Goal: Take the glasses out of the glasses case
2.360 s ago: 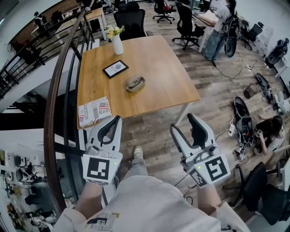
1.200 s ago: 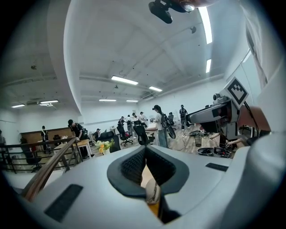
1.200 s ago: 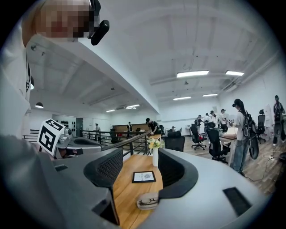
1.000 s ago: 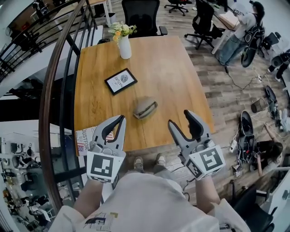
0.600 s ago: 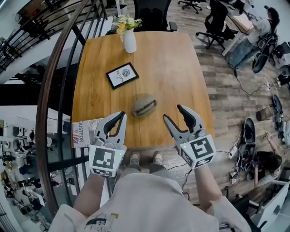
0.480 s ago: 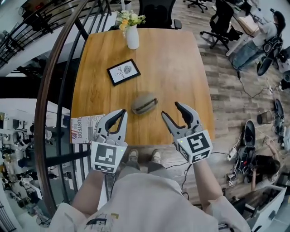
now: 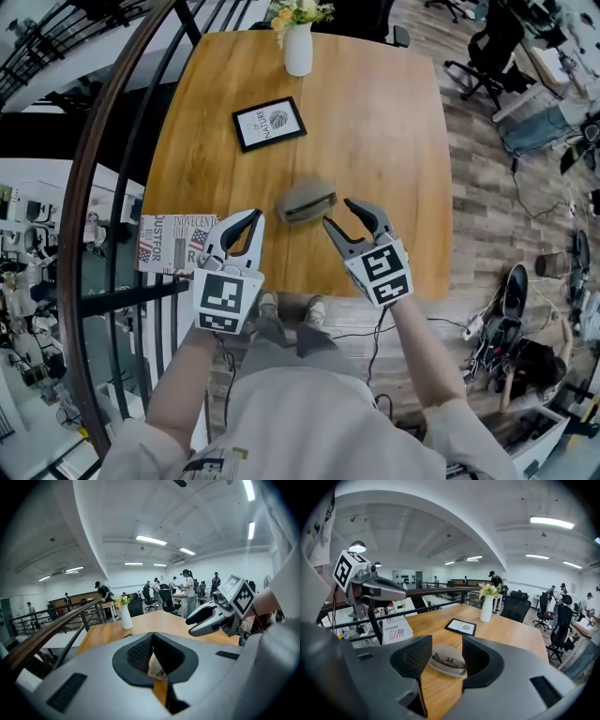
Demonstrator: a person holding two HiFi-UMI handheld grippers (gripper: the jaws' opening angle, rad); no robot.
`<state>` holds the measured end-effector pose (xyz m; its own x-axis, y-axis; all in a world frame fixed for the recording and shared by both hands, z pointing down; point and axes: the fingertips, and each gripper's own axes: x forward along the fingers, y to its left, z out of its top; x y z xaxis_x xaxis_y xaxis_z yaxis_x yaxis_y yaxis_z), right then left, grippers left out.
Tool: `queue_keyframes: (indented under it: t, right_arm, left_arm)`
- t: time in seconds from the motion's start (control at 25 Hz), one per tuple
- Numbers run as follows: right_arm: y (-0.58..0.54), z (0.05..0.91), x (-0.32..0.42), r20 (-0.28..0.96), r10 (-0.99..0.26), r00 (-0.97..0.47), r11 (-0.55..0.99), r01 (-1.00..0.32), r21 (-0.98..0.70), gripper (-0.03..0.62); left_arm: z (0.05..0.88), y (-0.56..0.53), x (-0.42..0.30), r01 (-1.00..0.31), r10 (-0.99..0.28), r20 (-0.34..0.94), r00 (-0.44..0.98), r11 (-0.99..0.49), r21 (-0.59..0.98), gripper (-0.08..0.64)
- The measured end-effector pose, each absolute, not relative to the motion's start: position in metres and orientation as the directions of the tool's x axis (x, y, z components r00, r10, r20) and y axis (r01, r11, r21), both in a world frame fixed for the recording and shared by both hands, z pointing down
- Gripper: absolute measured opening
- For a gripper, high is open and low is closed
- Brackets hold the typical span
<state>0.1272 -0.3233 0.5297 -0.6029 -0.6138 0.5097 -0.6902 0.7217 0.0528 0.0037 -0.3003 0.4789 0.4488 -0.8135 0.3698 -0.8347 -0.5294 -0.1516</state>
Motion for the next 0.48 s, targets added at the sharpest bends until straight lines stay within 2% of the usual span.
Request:
queue_keyframes:
  t: [0.16,0.48]
  right_arm:
    - [-0.332,0.583,0.122,0.572,-0.582,-0.578,0.752,-0.650,0.108,0.207]
    - [-0.344,0.657,0.111,0.682,-0.502,-0.532,0.784,-0.612,0.100,0.204]
  left_arm:
    - [0.513,-0.301,-0.001,-0.855,-0.800,0.409,0.438,-0.512,-0.086,0.015]
    - [0.567,-0.306,-0.009,-0.882,-0.776,0.464,0.427,-0.471,0.022,0.015]
